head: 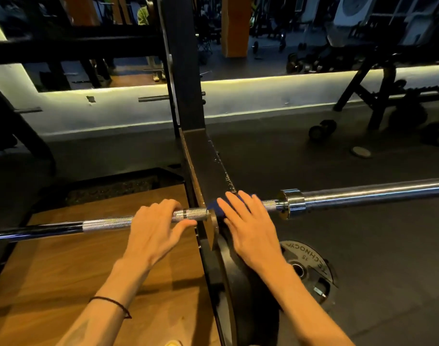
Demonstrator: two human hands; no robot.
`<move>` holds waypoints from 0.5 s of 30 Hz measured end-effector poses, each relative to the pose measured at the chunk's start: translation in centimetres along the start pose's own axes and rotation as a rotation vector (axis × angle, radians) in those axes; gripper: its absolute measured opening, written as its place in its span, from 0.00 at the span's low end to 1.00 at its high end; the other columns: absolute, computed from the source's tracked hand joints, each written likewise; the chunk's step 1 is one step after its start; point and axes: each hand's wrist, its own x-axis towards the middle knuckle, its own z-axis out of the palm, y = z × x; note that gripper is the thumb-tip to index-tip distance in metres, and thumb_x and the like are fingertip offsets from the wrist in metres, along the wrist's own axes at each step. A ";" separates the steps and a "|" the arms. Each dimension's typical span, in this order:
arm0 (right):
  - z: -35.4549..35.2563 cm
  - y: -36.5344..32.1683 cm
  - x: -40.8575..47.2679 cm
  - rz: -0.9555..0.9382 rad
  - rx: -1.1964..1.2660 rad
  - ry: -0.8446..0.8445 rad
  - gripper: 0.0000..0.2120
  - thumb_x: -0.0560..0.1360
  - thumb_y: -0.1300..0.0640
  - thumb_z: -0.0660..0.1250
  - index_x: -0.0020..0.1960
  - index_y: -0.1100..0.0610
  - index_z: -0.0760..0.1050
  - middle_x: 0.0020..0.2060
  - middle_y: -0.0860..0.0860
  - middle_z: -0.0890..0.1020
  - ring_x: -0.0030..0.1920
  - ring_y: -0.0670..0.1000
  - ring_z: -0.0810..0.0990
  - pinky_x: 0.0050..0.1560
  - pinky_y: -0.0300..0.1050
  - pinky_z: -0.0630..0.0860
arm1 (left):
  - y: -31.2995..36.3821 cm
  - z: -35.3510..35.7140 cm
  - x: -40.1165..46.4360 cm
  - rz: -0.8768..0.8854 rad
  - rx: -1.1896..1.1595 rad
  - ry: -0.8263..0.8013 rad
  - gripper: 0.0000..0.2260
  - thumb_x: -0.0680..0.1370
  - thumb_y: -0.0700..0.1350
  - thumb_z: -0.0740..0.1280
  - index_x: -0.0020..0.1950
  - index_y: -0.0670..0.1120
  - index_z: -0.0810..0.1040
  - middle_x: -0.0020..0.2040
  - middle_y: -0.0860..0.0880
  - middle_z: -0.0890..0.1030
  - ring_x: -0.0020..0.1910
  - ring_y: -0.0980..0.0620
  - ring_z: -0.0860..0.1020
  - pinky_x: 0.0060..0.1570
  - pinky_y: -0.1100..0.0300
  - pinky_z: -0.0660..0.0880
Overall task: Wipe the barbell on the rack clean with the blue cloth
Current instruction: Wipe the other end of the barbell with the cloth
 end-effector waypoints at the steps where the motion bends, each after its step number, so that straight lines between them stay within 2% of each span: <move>1: -0.4 1.3 -0.1 0.051 -0.018 0.003 0.21 0.83 0.52 0.57 0.74 0.55 0.73 0.71 0.53 0.75 0.73 0.58 0.71 0.77 0.58 0.61 | -0.1 -0.1 0.2 0.017 -0.002 0.003 0.26 0.77 0.72 0.51 0.47 0.53 0.75 0.36 0.57 0.75 0.31 0.58 0.72 0.33 0.60 0.69; 4: -0.8 2.5 -0.3 0.290 -0.020 0.025 0.21 0.85 0.51 0.52 0.71 0.56 0.74 0.70 0.54 0.76 0.74 0.58 0.70 0.77 0.59 0.61 | -0.5 -0.6 1.2 0.058 0.027 -0.040 0.30 0.77 0.73 0.43 0.43 0.55 0.75 0.31 0.59 0.72 0.27 0.60 0.69 0.26 0.66 0.60; 5: -0.5 1.9 -0.1 0.346 0.010 0.054 0.22 0.84 0.51 0.52 0.70 0.56 0.75 0.70 0.54 0.76 0.74 0.58 0.69 0.77 0.60 0.60 | -0.7 -0.8 1.6 0.058 0.024 -0.077 0.32 0.75 0.75 0.40 0.44 0.55 0.75 0.30 0.59 0.71 0.27 0.60 0.69 0.26 0.66 0.60; 7: 0.1 0.0 0.5 0.386 0.100 0.089 0.21 0.84 0.51 0.52 0.70 0.55 0.76 0.70 0.52 0.76 0.75 0.58 0.67 0.78 0.62 0.57 | -0.9 -1.1 2.7 0.028 -0.006 -0.216 0.38 0.69 0.78 0.33 0.46 0.57 0.75 0.32 0.58 0.74 0.30 0.58 0.73 0.30 0.63 0.68; 9: 0.7 -1.6 0.8 0.227 0.151 0.033 0.22 0.82 0.53 0.54 0.74 0.52 0.72 0.73 0.50 0.73 0.77 0.58 0.63 0.79 0.62 0.53 | -1.0 -1.4 3.9 -0.036 -0.043 -0.393 0.39 0.69 0.78 0.35 0.48 0.57 0.77 0.37 0.56 0.79 0.38 0.56 0.77 0.39 0.60 0.75; 12: 0.6 -0.3 0.6 -0.053 0.091 -0.074 0.29 0.78 0.59 0.63 0.78 0.50 0.65 0.77 0.51 0.68 0.78 0.58 0.61 0.80 0.57 0.51 | -0.9 -1.4 5.1 -0.132 -0.106 -0.555 0.29 0.74 0.72 0.46 0.45 0.56 0.79 0.41 0.55 0.80 0.43 0.55 0.78 0.46 0.60 0.75; 13: 0.5 0.8 0.6 -0.072 0.052 -0.064 0.29 0.78 0.60 0.65 0.78 0.50 0.66 0.76 0.52 0.69 0.76 0.58 0.64 0.80 0.57 0.54 | -0.8 -1.4 5.3 -0.144 -0.118 -0.576 0.27 0.76 0.71 0.47 0.43 0.56 0.79 0.41 0.55 0.80 0.43 0.55 0.77 0.46 0.59 0.75; 15: 0.2 3.0 0.4 0.034 0.023 0.007 0.23 0.80 0.58 0.63 0.75 0.53 0.70 0.73 0.53 0.73 0.73 0.59 0.69 0.78 0.59 0.59 | -0.9 -1.4 5.5 -0.148 -0.114 -0.589 0.26 0.77 0.70 0.47 0.42 0.56 0.79 0.41 0.55 0.80 0.43 0.55 0.77 0.47 0.58 0.75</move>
